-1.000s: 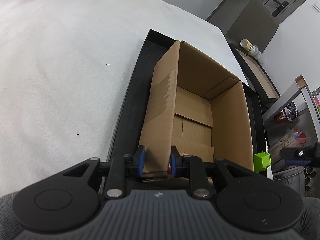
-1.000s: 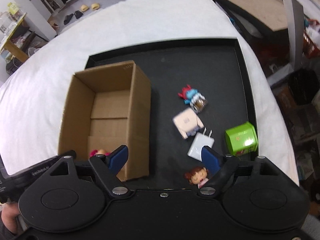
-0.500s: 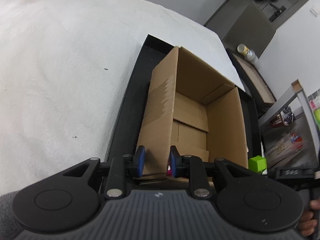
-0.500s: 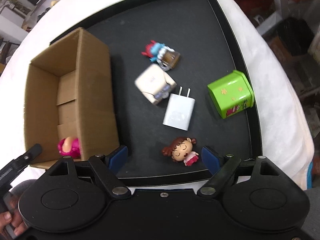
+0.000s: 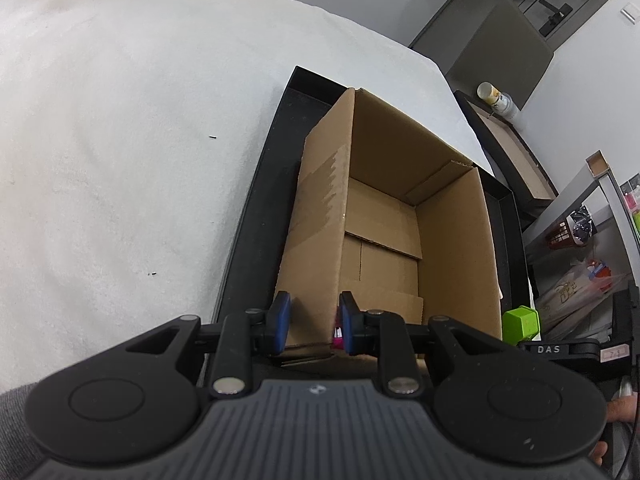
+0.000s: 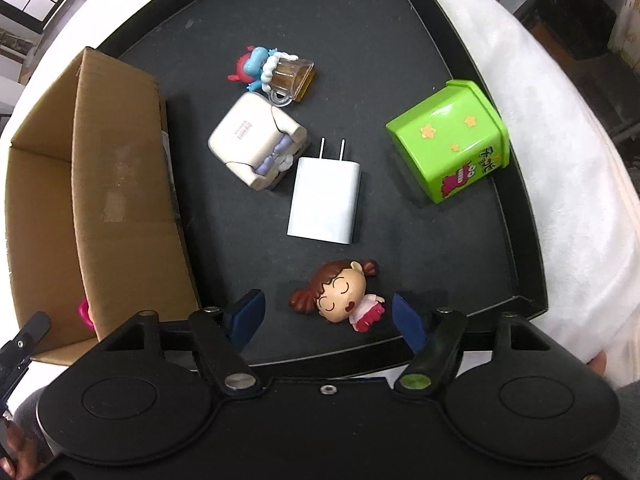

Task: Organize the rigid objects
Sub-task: 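Lower the right gripper onto the doll figurine and close on it, then carry the doll figurine with the right gripper over the cardboard box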

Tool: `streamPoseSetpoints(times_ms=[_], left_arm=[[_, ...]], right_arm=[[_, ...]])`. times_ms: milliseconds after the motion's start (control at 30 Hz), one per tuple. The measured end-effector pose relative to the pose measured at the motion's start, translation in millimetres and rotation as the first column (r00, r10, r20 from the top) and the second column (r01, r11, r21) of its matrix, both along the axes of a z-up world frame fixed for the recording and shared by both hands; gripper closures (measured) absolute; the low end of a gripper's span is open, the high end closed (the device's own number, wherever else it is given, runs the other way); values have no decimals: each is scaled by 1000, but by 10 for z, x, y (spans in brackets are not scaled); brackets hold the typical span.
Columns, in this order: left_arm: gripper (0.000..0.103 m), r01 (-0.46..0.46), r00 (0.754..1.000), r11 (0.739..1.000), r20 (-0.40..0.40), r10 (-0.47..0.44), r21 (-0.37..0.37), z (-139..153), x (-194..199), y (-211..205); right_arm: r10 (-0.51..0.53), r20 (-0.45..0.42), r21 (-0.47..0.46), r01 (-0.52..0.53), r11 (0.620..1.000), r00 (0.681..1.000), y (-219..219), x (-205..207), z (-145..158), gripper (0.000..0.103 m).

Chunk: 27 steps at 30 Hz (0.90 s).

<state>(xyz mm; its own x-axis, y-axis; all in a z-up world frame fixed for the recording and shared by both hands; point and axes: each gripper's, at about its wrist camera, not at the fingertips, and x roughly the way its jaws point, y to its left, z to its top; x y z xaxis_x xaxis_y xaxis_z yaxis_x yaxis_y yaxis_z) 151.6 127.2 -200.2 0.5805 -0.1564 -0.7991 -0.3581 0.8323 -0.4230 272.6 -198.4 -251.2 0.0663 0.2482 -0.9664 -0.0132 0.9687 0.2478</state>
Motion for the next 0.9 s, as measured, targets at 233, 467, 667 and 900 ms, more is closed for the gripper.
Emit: streamPoseSetpoints(times_ms=[233,467,667,900], left_arm=[[80,-2,1000,1000,-1,2,8,-2,3,-20],[81,-7,1000,1000,3,7,14,-1,-12,-15],[81,-3,1000,1000,3,3,16,-5,-11,-13],[82,2,1000,1000,-6,-2,-1,-31,18,2]], right_arm=[[-36,-28,-14,36,999,999,-47,1,-119,51],[-2,15,-20,2,1000,1000,27,-61,-15,52],[6,40,-30,-5,1000,999,39,-117,156,52],[5,81,8,-6,1000,997,92,-67,522,52]])
